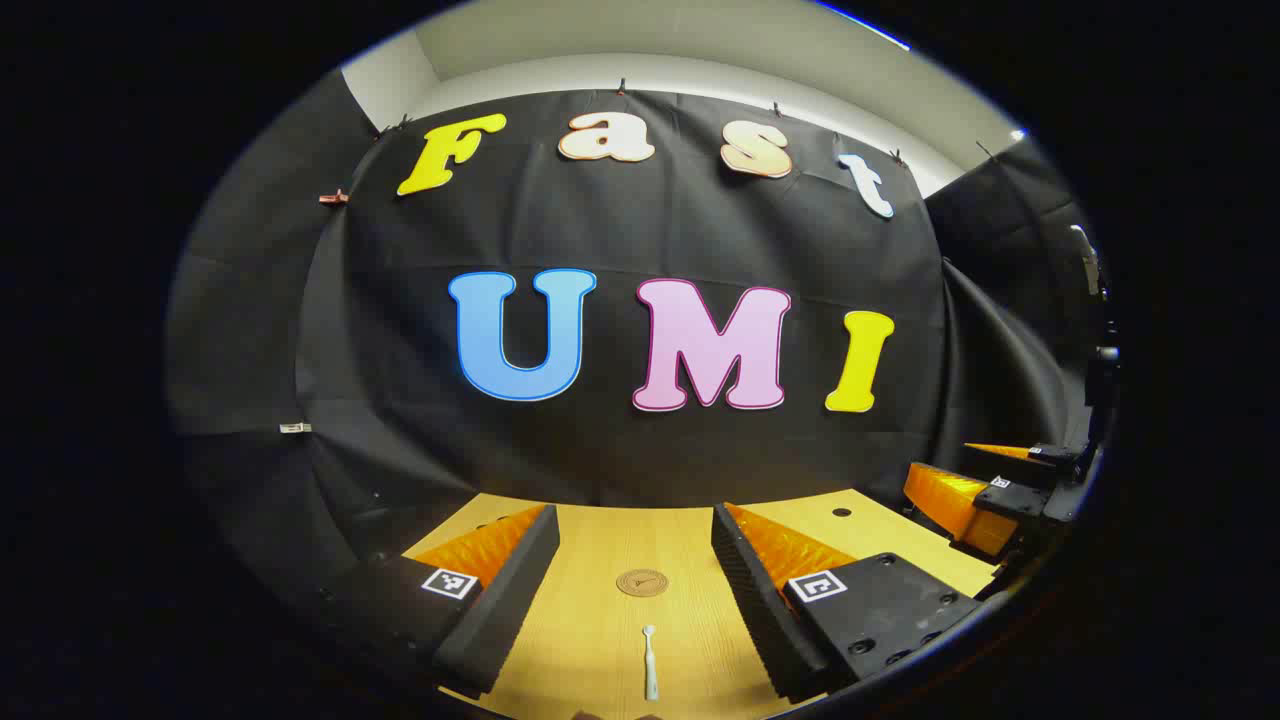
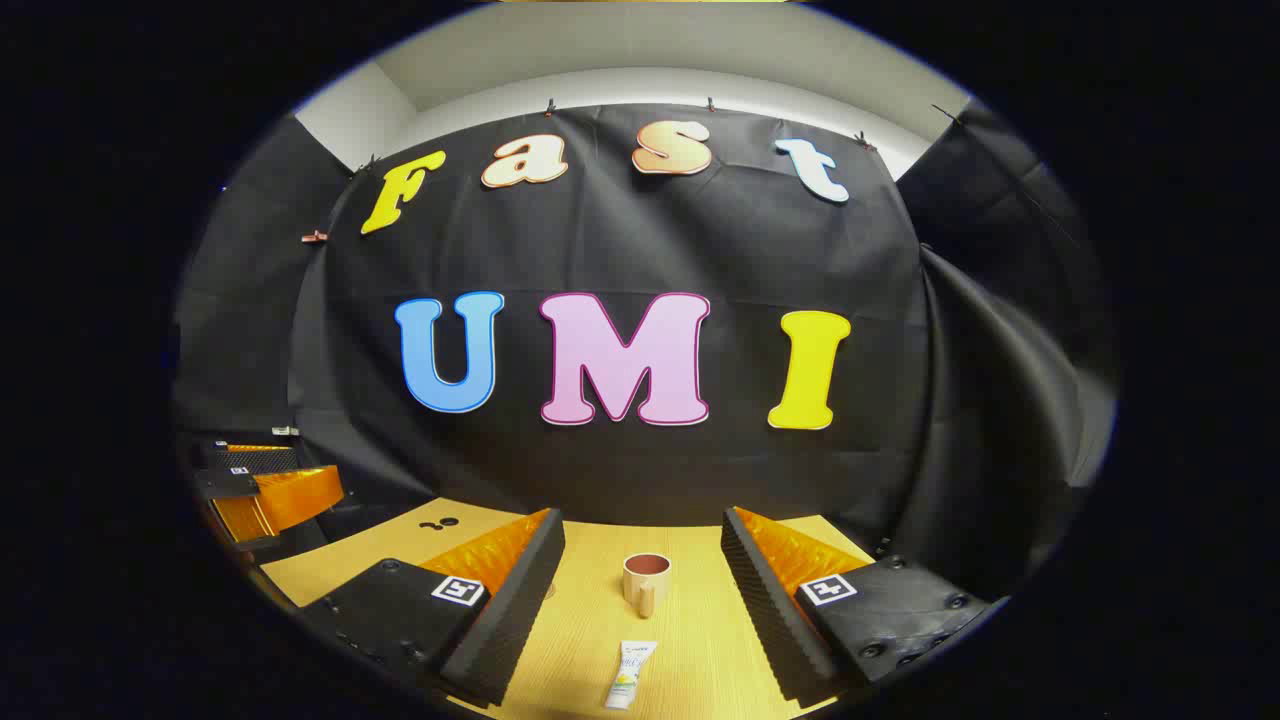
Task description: Put the toothbrush and toothpaste on the desktop into the cup, then pick up the cup and place it on the coaster on the desktop.
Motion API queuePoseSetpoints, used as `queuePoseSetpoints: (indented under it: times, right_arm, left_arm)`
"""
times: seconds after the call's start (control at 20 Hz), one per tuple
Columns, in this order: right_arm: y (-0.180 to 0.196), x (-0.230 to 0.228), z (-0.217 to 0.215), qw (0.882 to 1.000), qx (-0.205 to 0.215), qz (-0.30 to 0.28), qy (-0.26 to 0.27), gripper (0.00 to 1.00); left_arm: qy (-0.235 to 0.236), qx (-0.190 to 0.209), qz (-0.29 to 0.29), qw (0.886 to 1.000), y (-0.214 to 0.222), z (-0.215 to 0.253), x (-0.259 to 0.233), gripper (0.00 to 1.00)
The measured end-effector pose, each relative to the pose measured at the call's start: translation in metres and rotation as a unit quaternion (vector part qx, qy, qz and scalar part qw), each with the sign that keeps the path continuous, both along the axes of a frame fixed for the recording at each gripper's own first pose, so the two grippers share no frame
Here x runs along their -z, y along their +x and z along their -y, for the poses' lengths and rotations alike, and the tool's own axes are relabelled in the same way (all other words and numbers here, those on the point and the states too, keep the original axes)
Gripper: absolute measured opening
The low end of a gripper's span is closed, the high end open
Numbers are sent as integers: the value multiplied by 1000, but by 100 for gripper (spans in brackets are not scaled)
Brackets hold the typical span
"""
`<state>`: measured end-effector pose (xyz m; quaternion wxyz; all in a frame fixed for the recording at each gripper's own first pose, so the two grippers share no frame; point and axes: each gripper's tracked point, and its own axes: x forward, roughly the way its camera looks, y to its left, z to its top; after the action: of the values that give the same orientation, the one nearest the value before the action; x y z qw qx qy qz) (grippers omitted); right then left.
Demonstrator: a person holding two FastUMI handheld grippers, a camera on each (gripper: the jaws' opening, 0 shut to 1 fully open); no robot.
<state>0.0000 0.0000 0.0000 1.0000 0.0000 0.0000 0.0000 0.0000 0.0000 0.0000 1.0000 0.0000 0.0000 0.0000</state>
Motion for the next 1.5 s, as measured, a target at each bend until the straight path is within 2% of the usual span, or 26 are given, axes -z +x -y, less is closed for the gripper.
queuePoseSetpoints:
  times: [0.75,0.9,0.95,1.0,1.5]
  right_arm:
    - [12,22,10,999,12,-36,22,98]
    - [12,21,13,999,16,-36,24,97]
    - [13,23,14,999,16,-36,27,94]
    - [13,25,14,999,17,-40,29,97]
    - [33,78,16,991,18,-128,27,98]
  left_arm:
    - [1,-7,-10,1000,13,-3,14,97]
    - [-10,-3,-19,1000,15,0,18,97]
    - [-15,0,-20,1000,15,1,19,97]
    - [-19,0,-22,1000,15,2,20,97]
    - [-13,-14,-59,998,23,-5,52,97]
